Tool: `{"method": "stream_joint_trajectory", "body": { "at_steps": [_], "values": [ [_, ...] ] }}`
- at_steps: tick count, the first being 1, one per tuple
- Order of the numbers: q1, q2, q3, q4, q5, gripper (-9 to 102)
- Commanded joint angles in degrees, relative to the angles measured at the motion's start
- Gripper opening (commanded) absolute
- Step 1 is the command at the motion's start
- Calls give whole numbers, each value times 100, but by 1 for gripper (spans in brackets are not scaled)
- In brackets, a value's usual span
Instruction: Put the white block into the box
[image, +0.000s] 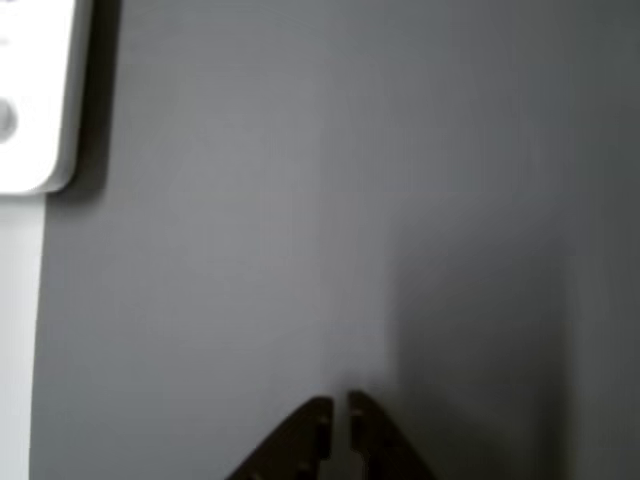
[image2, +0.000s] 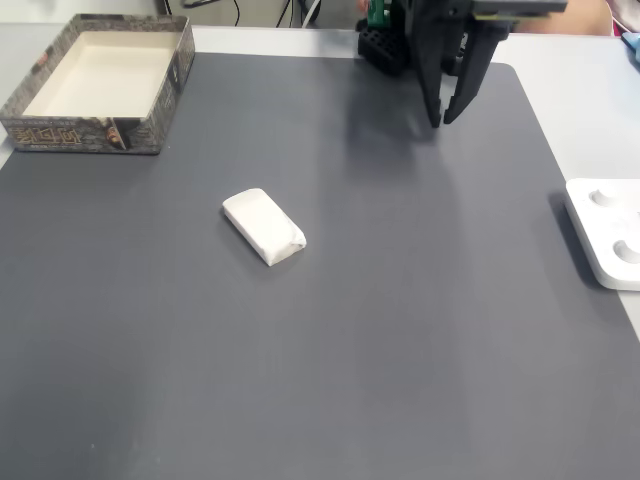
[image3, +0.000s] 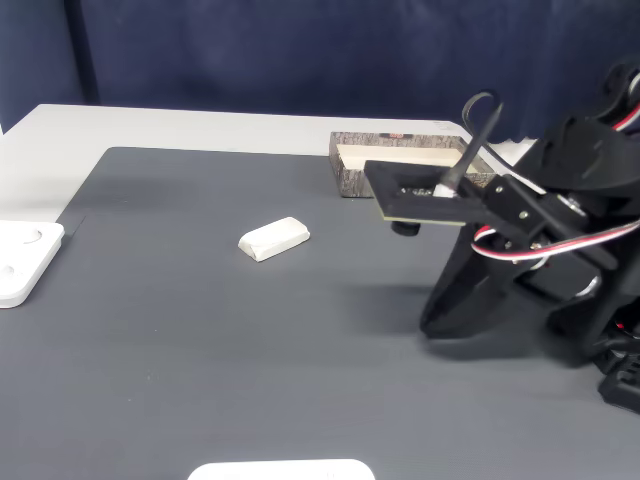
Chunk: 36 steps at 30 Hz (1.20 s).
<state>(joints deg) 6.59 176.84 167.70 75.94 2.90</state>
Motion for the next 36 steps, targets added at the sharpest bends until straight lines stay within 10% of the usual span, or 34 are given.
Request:
{"method": "stream_joint_trajectory", "body": {
  "at_steps": [1, 36],
  "values": [
    [105, -325, -729, 88, 220, -2],
    [2294, -3876, -4333, 773, 1872, -2]
  ]
}}
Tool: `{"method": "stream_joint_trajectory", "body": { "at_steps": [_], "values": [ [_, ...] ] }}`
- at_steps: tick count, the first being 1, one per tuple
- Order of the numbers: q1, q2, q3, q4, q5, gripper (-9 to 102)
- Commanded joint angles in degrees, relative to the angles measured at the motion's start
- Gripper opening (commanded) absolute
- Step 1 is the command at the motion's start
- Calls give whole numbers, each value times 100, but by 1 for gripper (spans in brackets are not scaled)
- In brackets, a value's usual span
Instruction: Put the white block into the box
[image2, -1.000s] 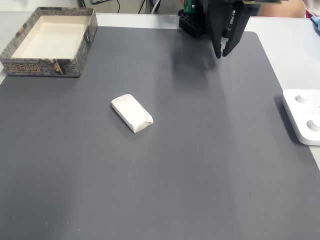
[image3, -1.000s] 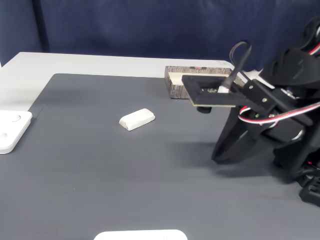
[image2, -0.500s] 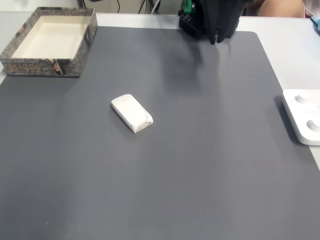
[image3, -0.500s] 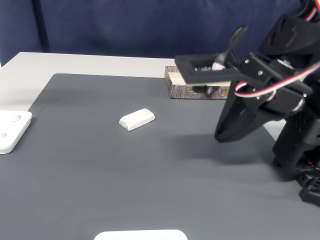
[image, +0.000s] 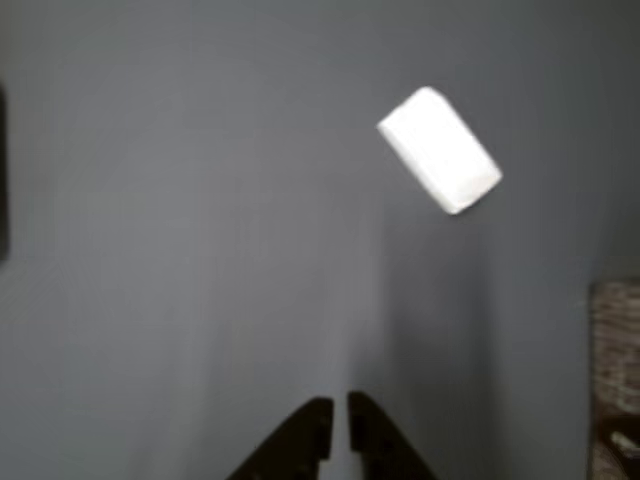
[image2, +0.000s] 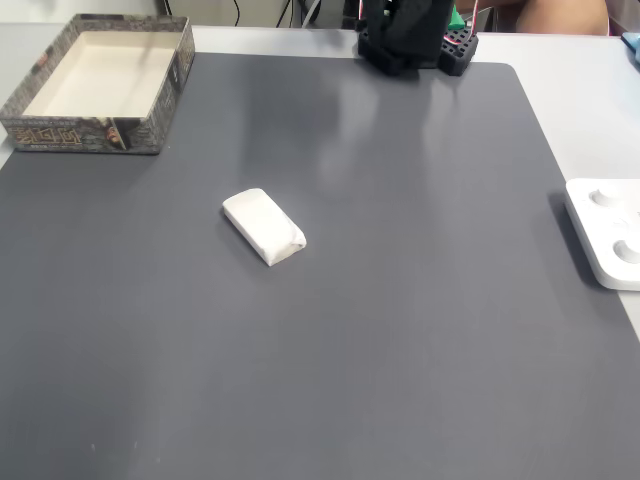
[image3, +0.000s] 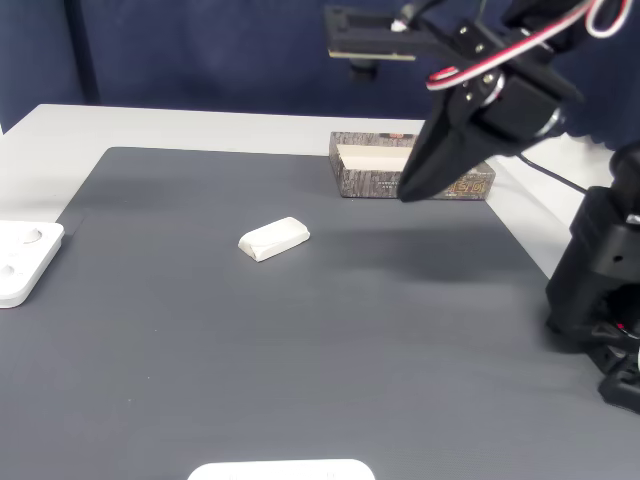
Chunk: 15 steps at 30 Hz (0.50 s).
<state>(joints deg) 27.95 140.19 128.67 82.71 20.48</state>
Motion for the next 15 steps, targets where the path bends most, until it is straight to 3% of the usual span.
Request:
{"method": "stream_joint_trajectory", "body": {
  "at_steps": [1, 9, 15],
  "values": [
    [176, -290, -413, 123, 132, -2],
    [729, -949, -1169, 220, 571, -2],
    [976, -1916, -2479, -220, 352, -2]
  ]
}}
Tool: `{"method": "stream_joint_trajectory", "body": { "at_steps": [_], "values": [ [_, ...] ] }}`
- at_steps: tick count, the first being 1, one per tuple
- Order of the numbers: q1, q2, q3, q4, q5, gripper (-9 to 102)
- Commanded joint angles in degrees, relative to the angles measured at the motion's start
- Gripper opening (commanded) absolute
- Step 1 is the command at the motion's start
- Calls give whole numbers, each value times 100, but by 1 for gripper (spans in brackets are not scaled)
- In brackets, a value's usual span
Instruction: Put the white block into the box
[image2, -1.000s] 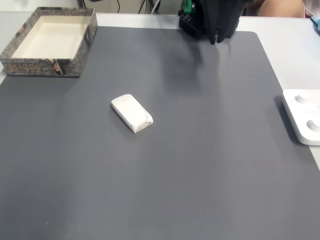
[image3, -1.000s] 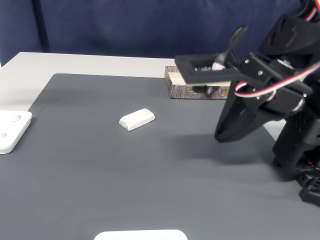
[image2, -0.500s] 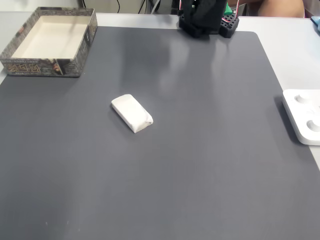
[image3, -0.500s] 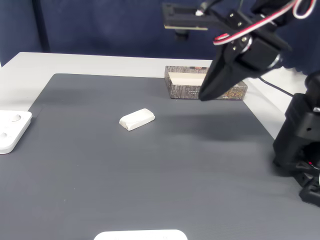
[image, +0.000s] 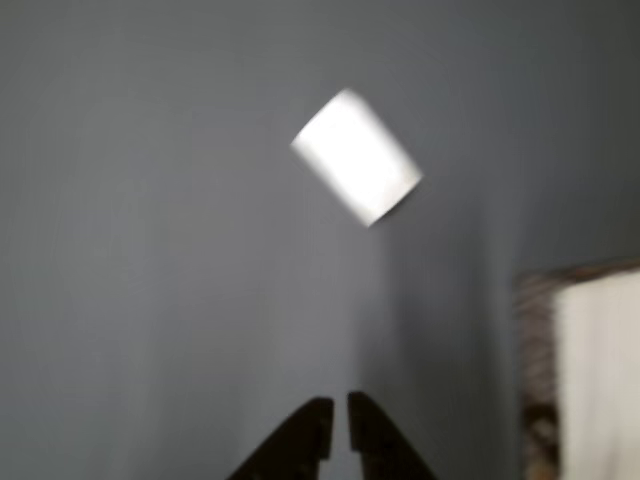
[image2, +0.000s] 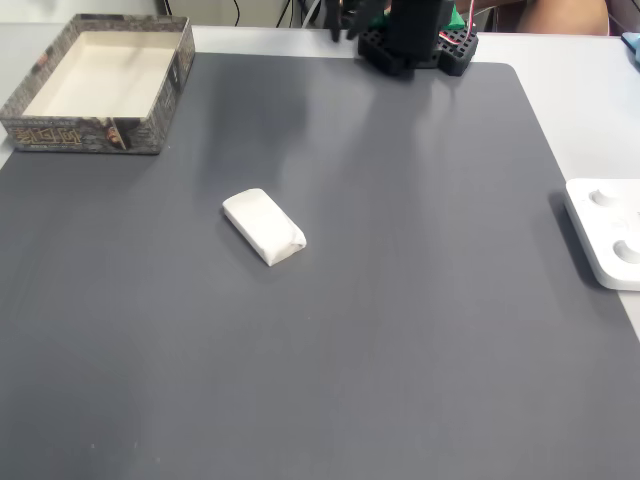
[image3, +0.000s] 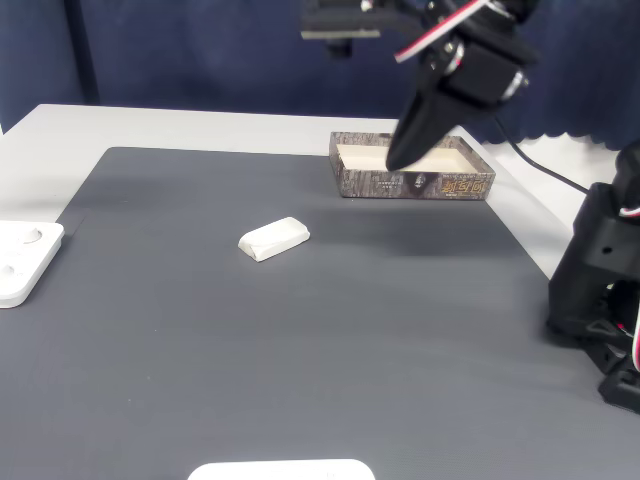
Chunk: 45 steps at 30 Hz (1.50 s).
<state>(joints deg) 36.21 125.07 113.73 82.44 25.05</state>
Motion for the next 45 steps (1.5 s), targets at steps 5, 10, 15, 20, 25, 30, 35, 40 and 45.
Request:
{"method": "stream_joint_trajectory", "body": {
  "at_steps": [5, 10, 15, 20, 25, 30, 35, 40, 45],
  "values": [
    [185, -1310, -2013, 360, -35, -2],
    [308, -1521, -2048, 1099, -44, -2],
    [369, -1617, -2443, 1055, -729, -2],
    [79, -1934, -2531, 958, -1037, -2],
    [70, -2399, -2962, 967, -967, -2],
    [123, -2812, -3278, 940, -967, -2],
    [158, -3287, -3718, 940, -967, -2],
    [237, -3542, -4104, 940, -905, -2],
    [290, -3867, -4579, 958, -879, -2]
  ]
}}
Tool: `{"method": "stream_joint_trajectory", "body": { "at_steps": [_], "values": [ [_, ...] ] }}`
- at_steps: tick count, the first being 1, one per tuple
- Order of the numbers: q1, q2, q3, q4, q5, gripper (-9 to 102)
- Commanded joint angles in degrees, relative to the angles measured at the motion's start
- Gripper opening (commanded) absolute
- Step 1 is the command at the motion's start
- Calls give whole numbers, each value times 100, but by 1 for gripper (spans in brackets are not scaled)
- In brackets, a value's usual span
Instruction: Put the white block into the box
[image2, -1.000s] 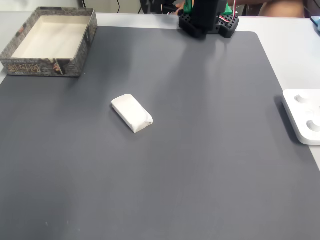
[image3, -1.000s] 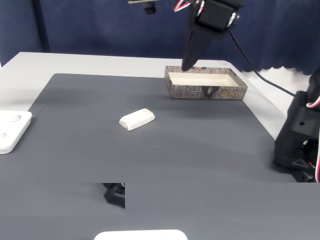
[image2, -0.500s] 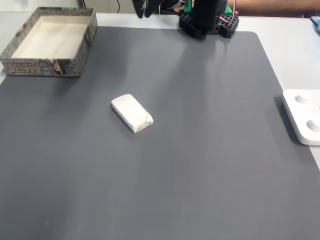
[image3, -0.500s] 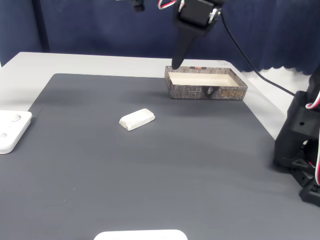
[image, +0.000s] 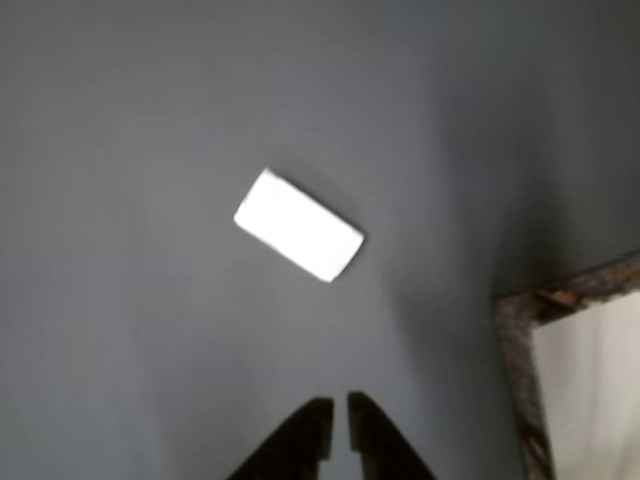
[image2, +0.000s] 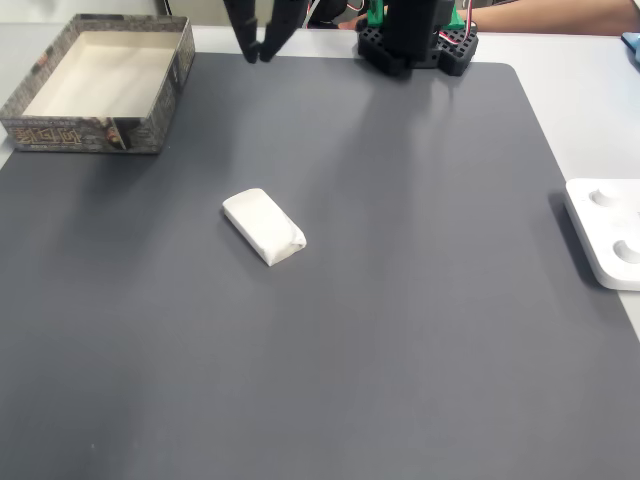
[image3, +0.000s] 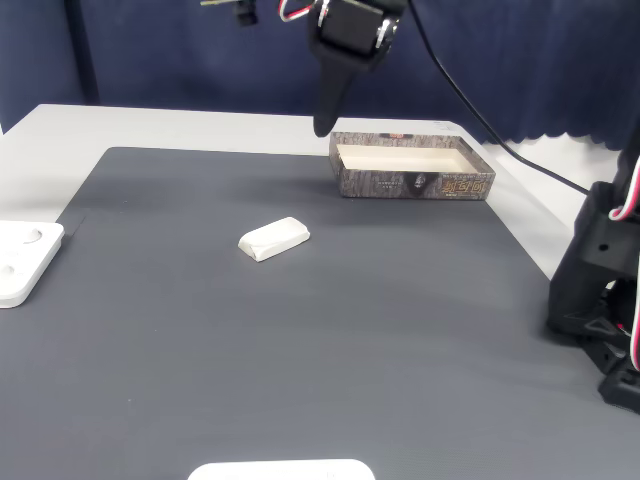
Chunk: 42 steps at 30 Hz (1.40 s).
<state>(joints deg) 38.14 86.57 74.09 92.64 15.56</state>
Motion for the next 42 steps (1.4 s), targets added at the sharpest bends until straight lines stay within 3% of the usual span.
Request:
{"method": "stream_joint_trajectory", "body": {
  "at_steps": [1, 30, 42],
  "values": [
    [105, -105, -738, -53, 88, -2],
    [202, -940, -1380, 0, 53, -2],
    [158, -1336, -1793, 492, 79, -2]
  ]
}}
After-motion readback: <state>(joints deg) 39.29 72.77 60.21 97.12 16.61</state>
